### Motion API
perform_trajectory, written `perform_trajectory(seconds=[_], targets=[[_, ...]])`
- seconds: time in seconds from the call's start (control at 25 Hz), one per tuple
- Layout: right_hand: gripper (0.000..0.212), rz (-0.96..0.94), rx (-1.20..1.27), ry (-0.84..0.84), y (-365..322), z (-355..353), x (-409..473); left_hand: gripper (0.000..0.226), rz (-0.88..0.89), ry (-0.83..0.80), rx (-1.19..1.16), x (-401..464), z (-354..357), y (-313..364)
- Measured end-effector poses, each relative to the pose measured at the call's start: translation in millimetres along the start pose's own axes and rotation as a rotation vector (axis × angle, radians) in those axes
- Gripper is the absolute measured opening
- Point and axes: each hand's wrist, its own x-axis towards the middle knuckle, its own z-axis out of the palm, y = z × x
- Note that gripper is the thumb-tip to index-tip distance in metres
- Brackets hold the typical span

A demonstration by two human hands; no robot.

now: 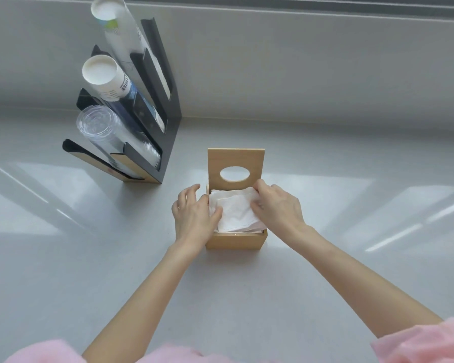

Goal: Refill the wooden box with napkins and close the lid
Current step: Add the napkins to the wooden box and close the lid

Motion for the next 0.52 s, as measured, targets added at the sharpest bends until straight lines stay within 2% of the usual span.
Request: perform_trajectory(seconds=[0.2, 0.36, 0.52], targets=[[0.010, -0.080, -0.163, -0.068, -4, 12, 0, 0.035, 0.091, -0.073, 0.193, 1, 6, 0], [0.017, -0.092, -0.192, -0.104, -4, 23, 7, 0.034, 0.101, -0.165, 0.333, 5, 8, 6], [0.011, -0.113, -0.219, -0.140, -5, 20, 5, 0.036, 0.123, -0.258, 0.396, 8, -1, 8]])
